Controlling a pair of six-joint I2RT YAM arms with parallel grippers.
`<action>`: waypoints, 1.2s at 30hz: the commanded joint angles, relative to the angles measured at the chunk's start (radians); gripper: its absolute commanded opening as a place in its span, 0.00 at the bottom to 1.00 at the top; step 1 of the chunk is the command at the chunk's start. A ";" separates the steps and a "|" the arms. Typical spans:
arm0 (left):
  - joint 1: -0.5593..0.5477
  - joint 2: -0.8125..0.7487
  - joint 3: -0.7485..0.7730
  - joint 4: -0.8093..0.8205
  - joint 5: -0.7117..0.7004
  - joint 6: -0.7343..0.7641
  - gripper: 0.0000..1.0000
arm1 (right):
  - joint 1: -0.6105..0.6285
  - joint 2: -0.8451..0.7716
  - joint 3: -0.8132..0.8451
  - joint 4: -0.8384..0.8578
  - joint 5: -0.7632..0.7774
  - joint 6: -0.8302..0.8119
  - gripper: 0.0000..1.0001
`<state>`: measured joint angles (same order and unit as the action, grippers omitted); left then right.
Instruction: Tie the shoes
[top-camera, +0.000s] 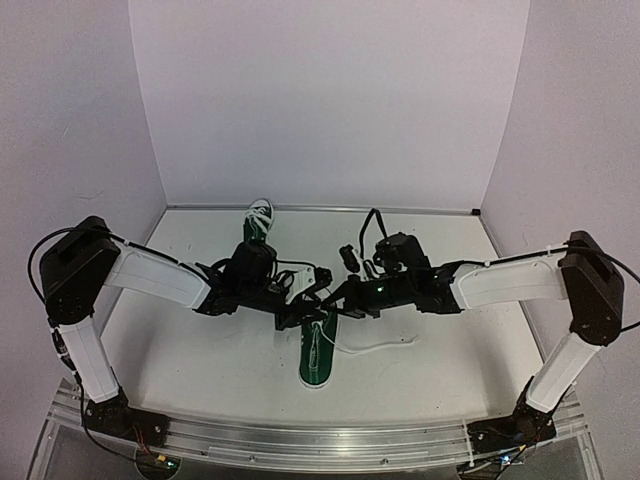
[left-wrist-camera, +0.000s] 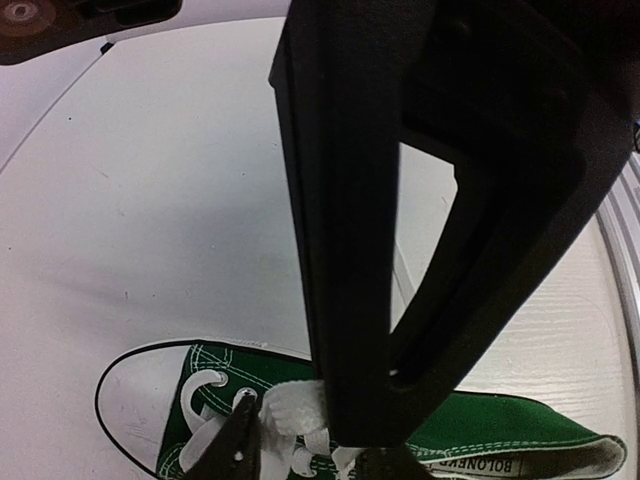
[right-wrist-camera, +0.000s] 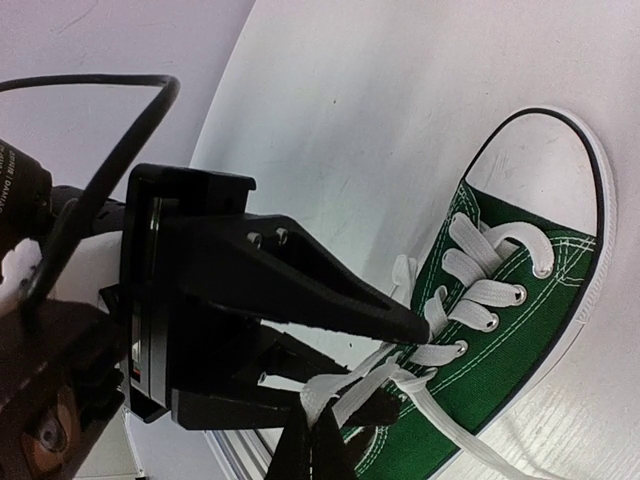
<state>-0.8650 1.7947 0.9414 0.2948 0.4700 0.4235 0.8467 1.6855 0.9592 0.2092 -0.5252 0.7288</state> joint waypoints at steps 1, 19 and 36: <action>0.001 -0.020 0.019 -0.001 0.006 0.003 0.23 | -0.004 -0.013 0.003 0.030 0.009 -0.004 0.00; 0.001 -0.022 0.002 0.023 0.006 -0.008 0.00 | -0.058 -0.264 -0.126 -0.498 0.443 -0.019 0.46; 0.000 -0.025 0.006 0.025 0.009 -0.006 0.00 | -0.057 -0.207 -0.245 -0.560 0.535 0.296 0.54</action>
<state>-0.8650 1.7947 0.9405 0.2886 0.4690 0.4187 0.7879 1.4601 0.7150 -0.3451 -0.0590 0.9267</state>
